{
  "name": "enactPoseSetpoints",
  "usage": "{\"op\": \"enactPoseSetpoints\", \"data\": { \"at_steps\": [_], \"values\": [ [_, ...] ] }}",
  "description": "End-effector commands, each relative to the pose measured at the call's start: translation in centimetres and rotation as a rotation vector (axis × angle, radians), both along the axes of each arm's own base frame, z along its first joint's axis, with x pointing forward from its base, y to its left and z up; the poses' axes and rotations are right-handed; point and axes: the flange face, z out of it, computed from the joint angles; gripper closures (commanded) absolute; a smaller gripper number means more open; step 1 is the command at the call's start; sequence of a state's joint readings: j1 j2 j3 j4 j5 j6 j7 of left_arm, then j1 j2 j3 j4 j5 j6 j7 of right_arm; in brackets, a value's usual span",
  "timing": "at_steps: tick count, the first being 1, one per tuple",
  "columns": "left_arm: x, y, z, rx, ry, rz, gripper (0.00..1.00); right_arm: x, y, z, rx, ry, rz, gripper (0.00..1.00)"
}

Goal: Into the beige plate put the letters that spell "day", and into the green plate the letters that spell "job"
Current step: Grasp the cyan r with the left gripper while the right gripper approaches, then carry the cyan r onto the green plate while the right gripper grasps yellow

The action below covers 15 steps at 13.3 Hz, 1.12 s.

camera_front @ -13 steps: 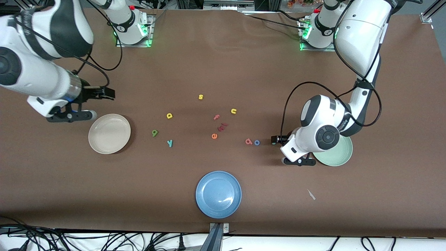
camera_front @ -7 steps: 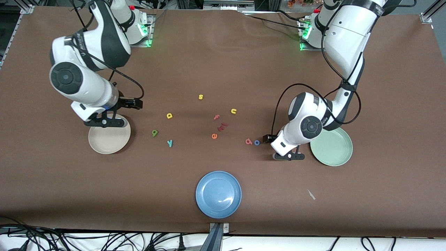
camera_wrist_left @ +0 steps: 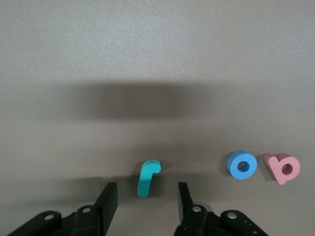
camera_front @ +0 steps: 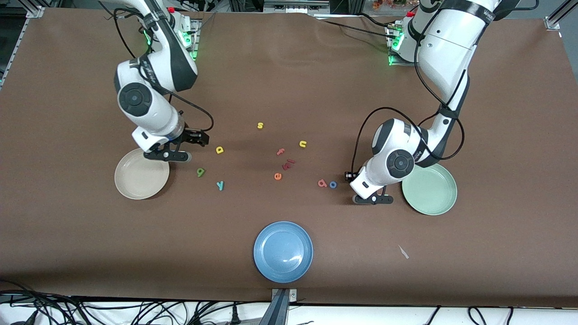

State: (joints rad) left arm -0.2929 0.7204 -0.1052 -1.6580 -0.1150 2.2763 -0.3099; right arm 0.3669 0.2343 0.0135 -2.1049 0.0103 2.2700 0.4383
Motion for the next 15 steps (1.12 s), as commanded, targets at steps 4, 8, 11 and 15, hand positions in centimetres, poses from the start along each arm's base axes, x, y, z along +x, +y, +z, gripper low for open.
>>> {"op": "enactPoseSetpoints", "data": {
  "at_steps": [4, 8, 11, 15],
  "values": [
    [-0.3, -0.1, -1.2, -0.005, -0.011, 0.018, 0.48, -2.6, 1.3, -3.8, 0.069, -0.015, -0.053, 0.00],
    [-0.3, -0.1, -1.2, -0.003, -0.010, 0.017, 0.67, -2.9, 3.0, -8.1, 0.078, -0.015, -0.025, 0.00],
    [-0.2, 0.1, -1.2, -0.002, -0.010, 0.019, 0.86, -3.3, 3.6, -10.4, 0.081, -0.009, -0.001, 0.00],
    [0.6, 1.0, 0.6, 0.011, -0.039, 0.004, 0.93, -3.1, 4.2, -11.8, 0.078, 0.006, 0.013, 0.05]
  ]
}}
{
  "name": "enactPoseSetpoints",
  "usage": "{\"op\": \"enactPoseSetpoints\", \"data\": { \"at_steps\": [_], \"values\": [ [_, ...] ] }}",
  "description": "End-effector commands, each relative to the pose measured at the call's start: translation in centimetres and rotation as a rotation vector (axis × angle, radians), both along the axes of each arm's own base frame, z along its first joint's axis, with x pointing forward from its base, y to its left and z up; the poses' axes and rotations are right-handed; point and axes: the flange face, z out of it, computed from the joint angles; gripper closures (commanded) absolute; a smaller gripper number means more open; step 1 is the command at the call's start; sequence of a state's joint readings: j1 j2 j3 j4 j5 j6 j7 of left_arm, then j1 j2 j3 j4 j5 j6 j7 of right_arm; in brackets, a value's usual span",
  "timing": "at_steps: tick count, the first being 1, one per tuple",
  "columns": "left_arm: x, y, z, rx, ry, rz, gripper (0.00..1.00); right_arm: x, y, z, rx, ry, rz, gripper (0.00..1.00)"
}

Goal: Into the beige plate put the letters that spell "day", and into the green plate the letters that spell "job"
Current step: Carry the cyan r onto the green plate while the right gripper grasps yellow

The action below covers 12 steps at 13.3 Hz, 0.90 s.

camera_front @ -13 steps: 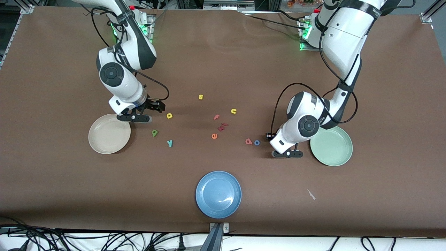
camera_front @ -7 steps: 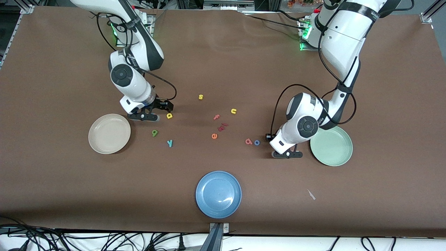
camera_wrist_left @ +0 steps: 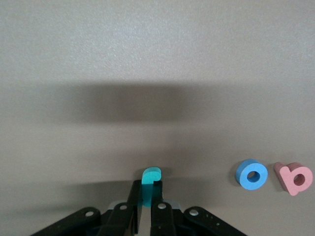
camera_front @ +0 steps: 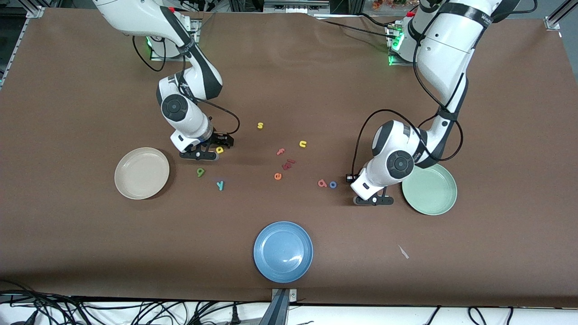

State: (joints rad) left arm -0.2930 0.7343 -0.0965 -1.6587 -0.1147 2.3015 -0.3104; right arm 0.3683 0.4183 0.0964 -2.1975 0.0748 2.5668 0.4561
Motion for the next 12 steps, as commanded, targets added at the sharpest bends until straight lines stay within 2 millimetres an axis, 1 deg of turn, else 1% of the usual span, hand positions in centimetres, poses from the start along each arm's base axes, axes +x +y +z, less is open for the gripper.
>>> {"op": "enactPoseSetpoints", "data": {
  "at_steps": [1, 2, 3, 4, 5, 6, 7, 8, 9, 10, 11, 12],
  "values": [
    [0.5, 0.7, 2.5, 0.006, -0.037, -0.008, 0.93, 0.4, 0.6, -0.7, 0.010, 0.002, 0.014, 0.07],
    [0.7, 1.5, 3.9, 0.009, -0.030, -0.003, 0.93, 0.4, 1.0, -0.8, 0.011, 0.001, 0.021, 0.09],
    [0.9, 3.0, 6.0, 0.016, 0.001, -0.013, 0.93, 0.6, 1.4, -0.9, 0.012, 0.000, 0.024, 0.12],
    [0.9, 4.9, 8.3, 0.020, 0.038, -0.052, 0.93, 0.8, 1.5, -0.9, 0.014, -0.002, 0.027, 0.14],
    [1.0, 7.5, 10.5, 0.019, 0.072, -0.070, 0.93, 1.1, 1.7, -0.6, 0.017, -0.007, 0.028, 0.15],
    [1.1, 10.5, 11.8, 0.015, 0.107, -0.086, 0.93, 1.1, 1.7, -0.8, 0.015, -0.003, 0.031, 0.15],
    [1.1, 13.3, 12.6, 0.005, 0.135, -0.110, 0.93, 1.1, 1.7, -0.9, 0.015, -0.003, 0.033, 0.15],
    [1.3, 16.7, 13.0, -0.007, 0.150, -0.114, 0.93, 1.2, 1.6, -0.9, 0.015, -0.002, 0.037, 0.17],
    [1.5, 19.6, 13.0, 0.008, 0.151, -0.127, 0.92, 1.2, 1.5, -1.1, 0.015, 0.000, 0.053, 0.20],
    [1.7, 22.2, 12.5, 0.050, 0.152, -0.155, 0.92, 1.2, 1.4, -1.3, 0.016, 0.001, 0.057, 0.20],
    [1.8, 24.1, 11.8, 0.075, 0.156, -0.162, 0.92, 1.2, 1.4, -1.3, 0.017, 0.001, 0.060, 0.21],
    [1.8, 26.1, 10.2, 0.082, 0.174, -0.160, 0.92, 1.2, 1.3, -1.4, 0.016, 0.002, 0.061, 0.22]
  ]
}}
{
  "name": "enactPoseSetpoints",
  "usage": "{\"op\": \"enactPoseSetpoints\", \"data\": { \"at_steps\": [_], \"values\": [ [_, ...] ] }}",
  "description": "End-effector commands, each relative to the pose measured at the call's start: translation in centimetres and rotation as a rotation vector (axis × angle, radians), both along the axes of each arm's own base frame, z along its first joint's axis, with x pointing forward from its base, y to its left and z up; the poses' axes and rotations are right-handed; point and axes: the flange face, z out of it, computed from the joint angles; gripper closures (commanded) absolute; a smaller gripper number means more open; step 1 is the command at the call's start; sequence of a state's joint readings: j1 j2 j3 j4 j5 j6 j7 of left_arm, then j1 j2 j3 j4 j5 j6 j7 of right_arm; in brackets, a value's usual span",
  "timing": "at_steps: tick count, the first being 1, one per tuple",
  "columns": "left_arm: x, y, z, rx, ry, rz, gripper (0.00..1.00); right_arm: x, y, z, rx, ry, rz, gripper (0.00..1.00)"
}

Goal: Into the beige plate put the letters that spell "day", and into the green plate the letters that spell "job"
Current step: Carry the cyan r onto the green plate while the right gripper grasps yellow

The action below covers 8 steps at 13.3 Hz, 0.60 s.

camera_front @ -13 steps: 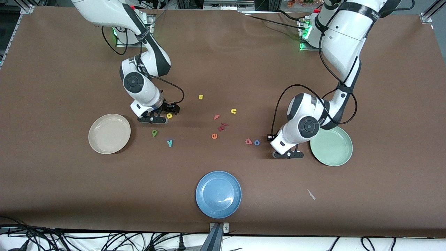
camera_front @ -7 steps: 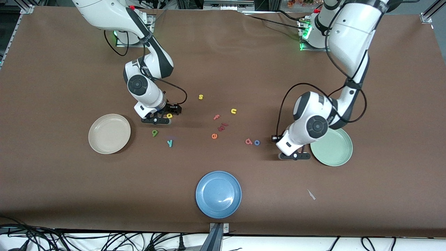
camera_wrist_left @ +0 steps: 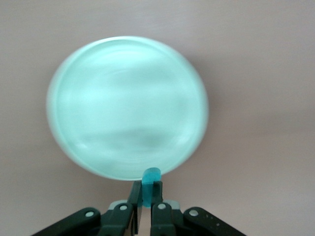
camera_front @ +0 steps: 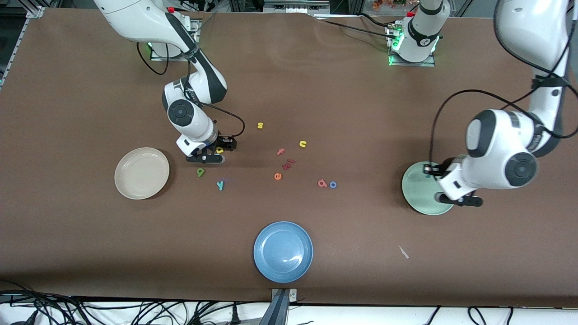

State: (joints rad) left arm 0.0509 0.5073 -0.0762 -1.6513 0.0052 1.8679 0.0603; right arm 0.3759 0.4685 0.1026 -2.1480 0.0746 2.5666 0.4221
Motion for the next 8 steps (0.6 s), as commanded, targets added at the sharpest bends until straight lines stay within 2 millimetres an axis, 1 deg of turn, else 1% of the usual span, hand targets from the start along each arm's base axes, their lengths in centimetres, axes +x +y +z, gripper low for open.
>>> {"op": "enactPoseSetpoints", "data": {
  "at_steps": [1, 2, 3, 4, 6, 7, 8],
  "values": [
    [0.1, 3.2, -3.2, 0.012, 0.024, -0.048, 0.92, 0.4, 0.1, -0.3, 0.007, 0.000, 0.017, 0.24],
    [0.3, 4.2, -4.4, 0.008, 0.010, -0.037, 0.91, 0.4, 0.1, -0.4, 0.007, 0.001, 0.021, 0.27],
    [0.4, 4.4, -5.8, 0.005, 0.009, -0.033, 0.89, 0.4, 0.0, -0.5, 0.008, 0.002, 0.034, 0.30],
    [0.5, 4.4, -6.9, 0.003, 0.005, -0.033, 0.89, 0.5, -0.1, -0.5, 0.010, 0.002, 0.044, 0.34],
    [0.5, 4.4, -8.3, 0.000, 0.014, -0.027, 0.87, 0.6, -0.3, -0.5, 0.010, 0.003, 0.049, 0.40],
    [0.7, 4.4, -8.3, 0.001, -0.002, -0.027, 0.80, 0.6, -0.4, -0.5, 0.009, 0.002, 0.049, 0.46],
    [0.8, 4.4, -8.2, 0.001, -0.009, -0.029, 0.62, 0.6, -0.4, -0.5, 0.009, 0.002, 0.049, 0.52]
  ]
}}
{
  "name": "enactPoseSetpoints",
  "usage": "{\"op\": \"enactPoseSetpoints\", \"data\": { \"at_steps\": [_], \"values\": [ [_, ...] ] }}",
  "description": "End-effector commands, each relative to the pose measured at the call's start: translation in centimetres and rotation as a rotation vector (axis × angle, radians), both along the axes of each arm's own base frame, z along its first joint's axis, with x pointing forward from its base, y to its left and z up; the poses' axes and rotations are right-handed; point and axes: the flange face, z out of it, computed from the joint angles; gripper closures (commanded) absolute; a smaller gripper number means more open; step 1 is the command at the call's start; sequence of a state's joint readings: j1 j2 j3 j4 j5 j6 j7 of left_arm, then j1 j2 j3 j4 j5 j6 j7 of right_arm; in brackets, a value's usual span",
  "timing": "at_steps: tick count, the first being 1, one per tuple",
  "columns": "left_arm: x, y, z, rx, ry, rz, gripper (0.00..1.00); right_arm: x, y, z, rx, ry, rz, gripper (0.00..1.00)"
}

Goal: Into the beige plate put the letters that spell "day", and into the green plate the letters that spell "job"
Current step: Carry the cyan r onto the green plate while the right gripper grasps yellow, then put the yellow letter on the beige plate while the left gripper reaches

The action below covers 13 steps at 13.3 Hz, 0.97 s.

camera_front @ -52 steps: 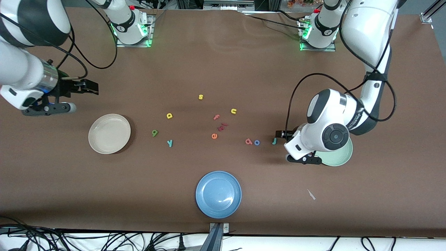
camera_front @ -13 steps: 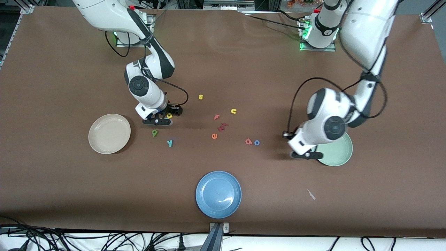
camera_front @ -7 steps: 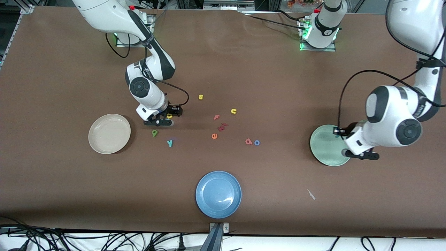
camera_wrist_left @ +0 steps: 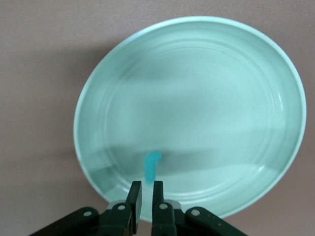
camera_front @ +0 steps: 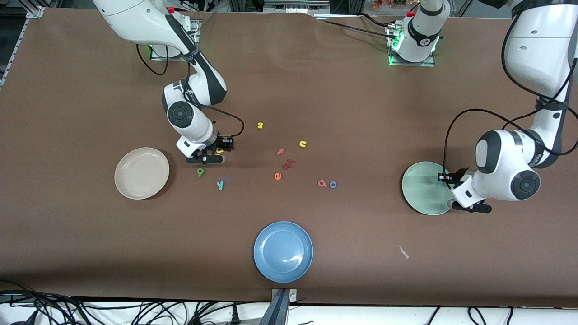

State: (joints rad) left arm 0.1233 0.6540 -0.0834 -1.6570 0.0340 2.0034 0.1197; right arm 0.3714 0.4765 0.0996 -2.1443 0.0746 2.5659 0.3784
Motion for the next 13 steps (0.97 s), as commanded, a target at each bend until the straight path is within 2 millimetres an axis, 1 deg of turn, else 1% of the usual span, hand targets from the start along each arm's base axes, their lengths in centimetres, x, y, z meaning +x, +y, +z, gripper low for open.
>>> {"op": "enactPoseSetpoints", "data": {
  "at_steps": [1, 2, 3, 5, 6, 7, 8, 9, 10, 11, 12, 13],
  "values": [
    [0.6, 0.0, 1.0, 0.013, -0.027, -0.025, 0.45, 0.4, 0.0, -0.2, 0.009, 0.001, 0.013, 0.57],
    [1.3, 0.1, 2.0, 0.014, -0.050, -0.027, 0.33, 0.4, 0.0, -0.2, 0.009, 0.001, 0.012, 0.58],
    [1.6, -0.2, 2.9, 0.015, -0.062, -0.020, 0.27, 0.4, 0.0, -0.2, 0.009, 0.001, 0.012, 0.61],
    [2.0, -2.2, 5.0, 0.009, -0.089, 0.013, 0.26, 0.4, 0.0, -0.2, 0.009, 0.001, 0.012, 0.65],
    [2.1, -4.0, 6.0, 0.017, -0.101, 0.062, 0.26, 0.4, -0.1, -0.2, 0.009, 0.001, 0.010, 0.68],
    [2.0, -6.4, 6.7, 0.020, -0.104, 0.108, 0.26, 0.4, 0.0, -0.2, 0.009, 0.001, 0.012, 0.72],
    [1.6, -9.3, 7.1, 0.022, -0.094, 0.147, 0.18, 0.4, 0.0, -0.2, 0.009, 0.001, 0.012, 0.73],
    [1.4, -11.6, 7.3, 0.024, -0.088, 0.205, 0.04, 0.5, 0.0, -0.1, 0.010, 0.000, 0.012, 0.76],
    [1.0, -14.7, 7.5, 0.016, -0.080, 0.249, 0.01, 0.8, 0.2, 0.4, 0.012, -0.004, 0.017, 0.80],
    [0.7, -17.3, 8.1, 0.010, -0.080, 0.300, 0.01, 1.1, 0.4, 1.3, 0.004, 0.023, 0.019, 0.82],
    [0.2, -20.0, 8.2, 0.004, -0.072, 0.344, 0.01, 2.1, 0.5, 3.2, -0.004, 0.045, 0.017, 0.84],
    [-0.3, -22.0, 7.8, -0.002, -0.061, 0.384, 0.01, 2.7, 0.2, 5.0, -0.017, 0.069, 0.014, 0.85]
  ]
}}
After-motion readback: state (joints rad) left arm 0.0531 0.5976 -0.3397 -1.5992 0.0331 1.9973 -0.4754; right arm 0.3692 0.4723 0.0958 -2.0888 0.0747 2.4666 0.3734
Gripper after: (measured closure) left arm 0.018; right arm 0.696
